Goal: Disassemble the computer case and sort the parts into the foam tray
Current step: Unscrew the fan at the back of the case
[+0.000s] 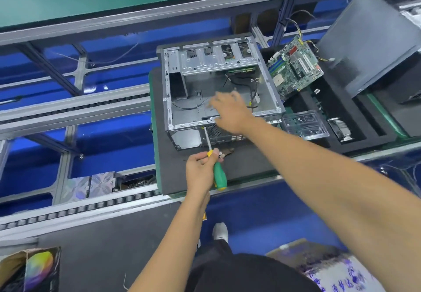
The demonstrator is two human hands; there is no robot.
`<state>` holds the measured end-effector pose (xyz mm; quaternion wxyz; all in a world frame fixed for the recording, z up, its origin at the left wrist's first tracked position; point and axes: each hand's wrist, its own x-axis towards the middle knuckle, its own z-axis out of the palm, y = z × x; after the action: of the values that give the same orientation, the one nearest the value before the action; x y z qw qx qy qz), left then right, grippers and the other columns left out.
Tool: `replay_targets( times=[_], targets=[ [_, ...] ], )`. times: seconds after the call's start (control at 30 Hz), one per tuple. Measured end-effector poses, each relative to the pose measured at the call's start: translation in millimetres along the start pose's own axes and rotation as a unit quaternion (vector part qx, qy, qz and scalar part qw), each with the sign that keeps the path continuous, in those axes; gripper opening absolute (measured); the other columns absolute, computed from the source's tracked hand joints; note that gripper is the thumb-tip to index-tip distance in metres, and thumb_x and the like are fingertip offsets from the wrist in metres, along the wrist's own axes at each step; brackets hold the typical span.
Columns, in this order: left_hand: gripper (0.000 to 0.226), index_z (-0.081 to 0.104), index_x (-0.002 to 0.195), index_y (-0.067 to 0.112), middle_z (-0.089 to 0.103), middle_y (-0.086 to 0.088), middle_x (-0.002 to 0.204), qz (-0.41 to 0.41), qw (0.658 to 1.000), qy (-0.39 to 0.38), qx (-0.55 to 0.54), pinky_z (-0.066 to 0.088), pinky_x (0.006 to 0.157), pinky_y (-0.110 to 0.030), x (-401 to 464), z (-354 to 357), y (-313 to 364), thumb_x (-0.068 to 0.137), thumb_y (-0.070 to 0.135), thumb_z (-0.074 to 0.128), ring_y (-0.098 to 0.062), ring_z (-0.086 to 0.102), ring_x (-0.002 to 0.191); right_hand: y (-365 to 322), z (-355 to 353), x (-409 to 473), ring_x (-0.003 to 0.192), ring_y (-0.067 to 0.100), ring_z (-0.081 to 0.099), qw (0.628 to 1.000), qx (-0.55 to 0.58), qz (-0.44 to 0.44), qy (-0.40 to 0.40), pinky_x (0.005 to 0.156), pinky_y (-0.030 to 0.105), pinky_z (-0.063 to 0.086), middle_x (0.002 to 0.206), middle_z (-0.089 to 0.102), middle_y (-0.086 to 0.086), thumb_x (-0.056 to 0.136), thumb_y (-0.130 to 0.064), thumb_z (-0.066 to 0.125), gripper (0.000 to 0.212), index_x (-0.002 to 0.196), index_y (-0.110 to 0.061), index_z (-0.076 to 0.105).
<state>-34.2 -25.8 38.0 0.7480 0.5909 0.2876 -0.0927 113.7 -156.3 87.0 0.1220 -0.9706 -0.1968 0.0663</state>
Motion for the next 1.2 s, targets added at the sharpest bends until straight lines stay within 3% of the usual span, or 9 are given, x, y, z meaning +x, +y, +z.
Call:
replay_targets(
  times=[0.03,0.1,0.17,0.33,0.5,0.63,0.8,1.0,1.2],
  targets=[
    [0.038,0.059,0.112,0.005,0.078,-0.003,0.082,-0.006,0.999,-0.006,-0.041,0.063,0.074,-0.045,-2,4,-1,0.091,0.028,0.079,-0.022,0.077,0.09,0,-4,8,0.118,0.024,0.053,0.996,0.017,-0.027,-0.081,0.089,0.028,0.033,0.133,0.059,0.009,0.093,-0.02,0.058,0.043,0.136,-0.019,0.054],
    [0.031,0.063,0.11,0.004,0.078,-0.002,0.082,-0.032,0.994,-0.003,-0.104,0.061,0.064,-0.033,-6,8,-1,0.093,0.027,0.076,-0.02,0.077,0.092,-1,-8,12,0.09,0.019,0.049,0.986,0.039,-0.063,-0.151,0.062,0.031,0.025,0.103,0.063,0.006,0.097,-0.022,0.056,0.039,0.136,-0.016,0.052],
    [0.034,0.063,0.117,0.001,0.079,-0.005,0.089,-0.051,0.99,0.011,-0.134,0.057,0.06,-0.027,-6,8,-7,0.096,0.025,0.073,-0.022,0.076,0.099,3,-2,8,0.083,0.02,0.044,0.989,0.03,-0.085,-0.118,0.062,0.032,0.025,0.081,0.051,-0.004,0.096,-0.022,0.057,0.037,0.133,-0.018,0.052],
    [0.029,0.068,0.108,0.009,0.08,-0.001,0.095,-0.03,0.995,0.015,-0.097,0.053,0.06,-0.025,-12,7,-12,0.102,0.037,0.062,-0.016,0.077,0.095,6,15,5,0.065,0.023,0.043,0.996,-0.006,-0.08,-0.05,0.053,0.033,0.02,0.069,0.047,-0.004,0.095,-0.025,0.054,0.026,0.121,-0.022,0.049],
    [0.033,0.061,0.11,0.014,0.079,-0.003,0.092,-0.059,0.993,0.008,-0.102,0.047,0.047,-0.023,-11,11,-3,0.107,0.044,0.049,-0.011,0.068,0.062,11,13,9,0.064,0.022,0.042,0.993,-0.005,-0.1,-0.066,0.05,0.031,0.018,0.064,0.04,-0.008,0.094,-0.023,0.054,0.019,0.11,-0.023,0.045],
    [0.033,0.046,0.111,0.018,0.074,-0.005,0.088,-0.052,0.994,0.029,-0.096,0.043,0.043,-0.024,-16,9,6,0.097,0.036,0.07,-0.011,0.06,0.057,11,3,16,0.057,0.006,0.033,0.987,-0.022,-0.132,-0.093,0.051,0.028,0.016,0.062,0.037,-0.012,0.092,-0.024,0.057,0.024,0.114,-0.022,0.049],
    [0.049,0.049,0.11,0.012,0.067,-0.008,0.086,-0.036,0.989,0.055,-0.129,0.052,0.047,-0.027,-25,6,10,0.081,0.017,0.088,-0.015,0.062,0.059,13,3,14,0.055,0.004,0.036,0.985,-0.005,-0.146,-0.088,0.051,0.029,0.018,0.059,0.041,-0.009,0.08,-0.034,0.048,0.024,0.086,-0.041,0.026],
    [0.036,0.062,0.112,0.005,0.076,-0.01,0.084,-0.001,0.999,-0.01,-0.046,0.064,0.065,-0.038,-25,8,18,0.102,0.04,0.061,-0.02,0.074,0.074,19,11,19,0.06,0.002,0.039,0.984,0.017,-0.157,-0.081,0.052,0.03,0.021,0.062,0.044,-0.007,0.074,-0.04,0.043,0.022,0.088,-0.045,0.027],
    [0.032,0.056,0.126,0.0,0.067,-0.011,0.079,-0.051,0.994,-0.016,-0.093,0.048,0.047,-0.026,-19,12,28,0.109,0.024,0.043,-0.017,0.056,0.053,19,12,16,0.065,0.022,0.045,0.982,0.022,-0.168,-0.077,0.052,0.028,0.02,0.065,0.046,-0.007,0.076,-0.04,0.043,0.025,0.086,-0.048,0.022]
  ],
)
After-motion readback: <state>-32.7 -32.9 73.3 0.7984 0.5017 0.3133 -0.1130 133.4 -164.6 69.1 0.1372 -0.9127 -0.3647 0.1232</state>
